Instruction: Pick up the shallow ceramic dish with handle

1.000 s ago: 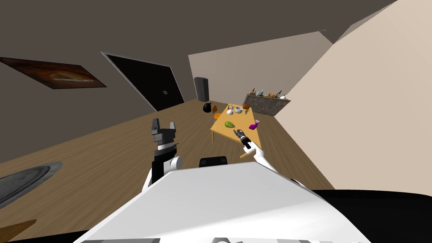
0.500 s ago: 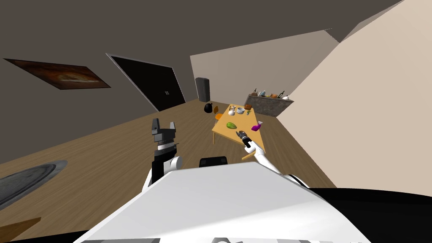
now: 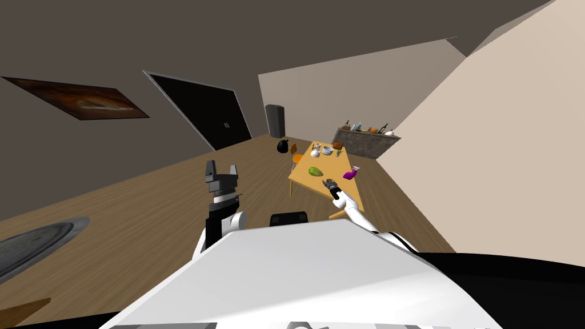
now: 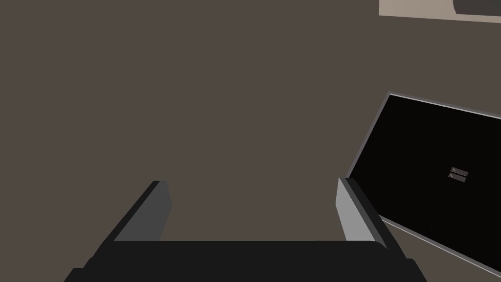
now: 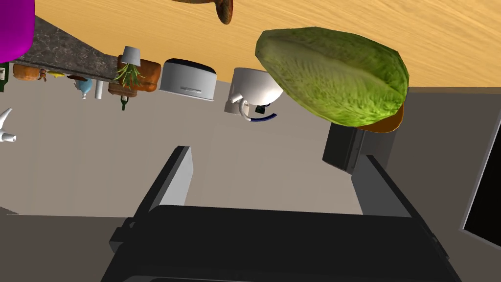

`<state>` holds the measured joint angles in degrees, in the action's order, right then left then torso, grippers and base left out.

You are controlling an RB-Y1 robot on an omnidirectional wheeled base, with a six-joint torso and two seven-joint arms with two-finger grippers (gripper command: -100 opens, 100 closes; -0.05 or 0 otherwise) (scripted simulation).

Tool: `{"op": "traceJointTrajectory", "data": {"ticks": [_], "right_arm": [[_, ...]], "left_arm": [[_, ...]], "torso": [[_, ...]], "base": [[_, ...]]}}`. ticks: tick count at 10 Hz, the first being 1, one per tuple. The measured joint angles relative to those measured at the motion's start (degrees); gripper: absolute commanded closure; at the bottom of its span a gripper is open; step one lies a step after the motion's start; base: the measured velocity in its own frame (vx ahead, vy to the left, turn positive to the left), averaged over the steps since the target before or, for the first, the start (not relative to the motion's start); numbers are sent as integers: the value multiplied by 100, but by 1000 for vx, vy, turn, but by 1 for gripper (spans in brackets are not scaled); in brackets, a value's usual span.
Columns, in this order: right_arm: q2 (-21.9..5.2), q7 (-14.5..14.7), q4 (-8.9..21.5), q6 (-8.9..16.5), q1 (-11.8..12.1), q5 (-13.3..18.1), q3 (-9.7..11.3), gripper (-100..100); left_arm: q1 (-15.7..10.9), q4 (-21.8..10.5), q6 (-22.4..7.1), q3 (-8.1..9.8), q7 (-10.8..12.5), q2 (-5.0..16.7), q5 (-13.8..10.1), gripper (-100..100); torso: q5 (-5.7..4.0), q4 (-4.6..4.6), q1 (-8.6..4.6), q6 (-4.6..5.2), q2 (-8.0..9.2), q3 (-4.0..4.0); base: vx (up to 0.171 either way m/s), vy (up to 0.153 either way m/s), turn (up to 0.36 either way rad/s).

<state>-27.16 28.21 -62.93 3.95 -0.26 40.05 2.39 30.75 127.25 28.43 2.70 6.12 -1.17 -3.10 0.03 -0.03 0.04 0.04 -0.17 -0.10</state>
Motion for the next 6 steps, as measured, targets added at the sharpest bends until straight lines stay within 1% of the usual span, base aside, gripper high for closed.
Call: {"op": "traceJointTrajectory", "data": {"ticks": [1,2,3,4,5,6], "right_arm": [[-8,28,191,96,-85,95,-35,-100],[-19,50,208,179,-70,134,-30,-100],[-50,69,332,298,-128,188,-12,-100],[-18,114,556,396,-197,345,-91,-100],[-71,130,555,517,-181,325,-29,-100],[-51,149,657,625,-203,415,-54,-100]], "left_arm": [[0,0,0,0,0,0,0,0],[0,0,0,0,0,0,0,0],[0,0,0,0,0,0,0,0],[1,0,0,0,0,0,0,0],[0,0,0,0,0,0,0,0],[0,0,0,0,0,0,0,0]], "torso": [[0,-1,3,-1,-8,-4],[0,-1,1,0,-4,-2],[0,-1,1,-1,-8,-4],[0,-4,2,-1,-20,-11],[0,-4,2,0,-15,-9],[0,-3,0,0,-12,-7]], "base": [[66,22,6],[78,24,6],[122,29,9],[94,28,3],[86,19,-1],[132,7,-2]]}}
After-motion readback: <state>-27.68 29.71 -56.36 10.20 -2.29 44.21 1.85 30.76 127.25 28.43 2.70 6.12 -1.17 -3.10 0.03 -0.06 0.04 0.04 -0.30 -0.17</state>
